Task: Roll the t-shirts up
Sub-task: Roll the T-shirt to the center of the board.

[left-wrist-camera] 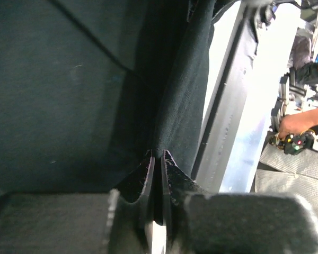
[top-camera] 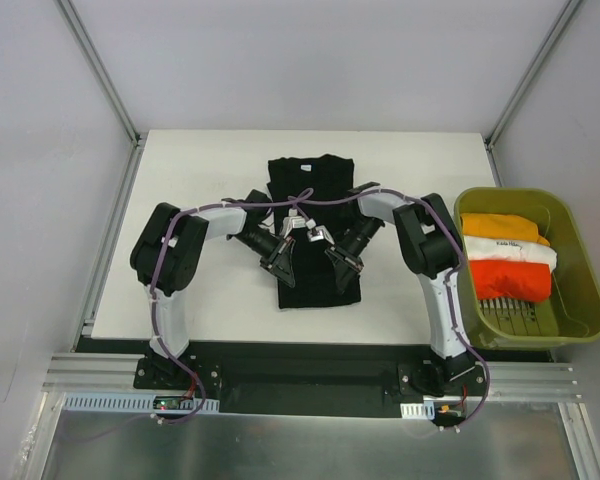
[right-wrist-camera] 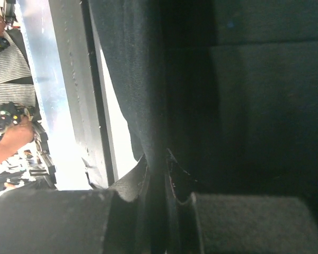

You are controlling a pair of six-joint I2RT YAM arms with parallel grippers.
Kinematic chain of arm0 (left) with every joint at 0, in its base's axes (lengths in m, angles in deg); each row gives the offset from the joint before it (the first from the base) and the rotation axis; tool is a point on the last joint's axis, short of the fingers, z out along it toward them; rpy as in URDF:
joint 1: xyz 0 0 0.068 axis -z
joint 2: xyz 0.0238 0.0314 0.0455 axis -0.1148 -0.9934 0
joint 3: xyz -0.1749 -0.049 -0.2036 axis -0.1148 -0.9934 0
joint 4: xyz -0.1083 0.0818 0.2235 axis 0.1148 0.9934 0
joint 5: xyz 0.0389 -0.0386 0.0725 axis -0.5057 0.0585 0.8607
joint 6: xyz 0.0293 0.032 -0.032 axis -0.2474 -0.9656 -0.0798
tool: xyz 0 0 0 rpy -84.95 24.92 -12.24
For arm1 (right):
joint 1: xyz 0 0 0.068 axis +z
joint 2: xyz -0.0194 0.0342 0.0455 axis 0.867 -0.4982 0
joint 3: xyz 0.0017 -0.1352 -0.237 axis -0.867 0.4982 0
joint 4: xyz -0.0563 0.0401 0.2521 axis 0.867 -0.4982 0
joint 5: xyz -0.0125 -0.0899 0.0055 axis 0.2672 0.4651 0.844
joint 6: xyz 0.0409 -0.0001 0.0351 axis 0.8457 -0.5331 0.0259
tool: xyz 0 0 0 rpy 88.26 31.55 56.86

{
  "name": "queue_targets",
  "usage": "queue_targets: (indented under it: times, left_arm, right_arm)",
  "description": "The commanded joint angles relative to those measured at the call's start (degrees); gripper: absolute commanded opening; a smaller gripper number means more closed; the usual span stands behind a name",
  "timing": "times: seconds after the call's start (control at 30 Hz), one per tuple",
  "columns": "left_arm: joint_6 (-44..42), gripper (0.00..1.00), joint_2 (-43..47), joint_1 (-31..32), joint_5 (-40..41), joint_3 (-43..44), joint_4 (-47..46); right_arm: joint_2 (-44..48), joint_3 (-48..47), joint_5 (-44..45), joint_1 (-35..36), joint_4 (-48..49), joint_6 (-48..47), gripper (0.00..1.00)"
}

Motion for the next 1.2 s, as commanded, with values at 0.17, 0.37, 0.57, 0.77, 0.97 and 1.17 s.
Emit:
queue_targets:
  times: [0.17,0.37,0.57,0.77,0.97,1.17]
  left_arm:
    - [-2.9,0.36,2.9,-5.4,6.7,-1.0,4.1]
    - [-11.8,0.51,17.7,-3.5,15.4,-5.5,3.1]
    - [-27.4,0.65,33.0,10.5,30.0,-13.5,-6.4]
    - [-33.8,0.66,34.9,20.4,37.3,-20.3,-16.6]
    - [-35.1,0.67,30.8,23.1,42.5,-23.1,-23.7]
    - [-39.8,0.59,26.4,23.8,43.6,-24.7,-22.1]
  right_arm:
    - [-10.0,-11.2,0.1,-1.5,-20.2,-0.4,0.06]
    - [-14.0,-15.0,-0.1,-2.6,-20.2,5.4,0.08]
    - [-15.4,-16.5,0.5,-2.6,-20.2,7.8,0.09]
    - [-15.6,-16.6,0.6,-2.6,-20.2,8.0,0.1]
    - [-15.6,-16.7,0.6,-2.6,-20.2,8.0,0.11]
    - [-15.6,-16.8,0.6,-2.6,-20.2,8.3,0.12]
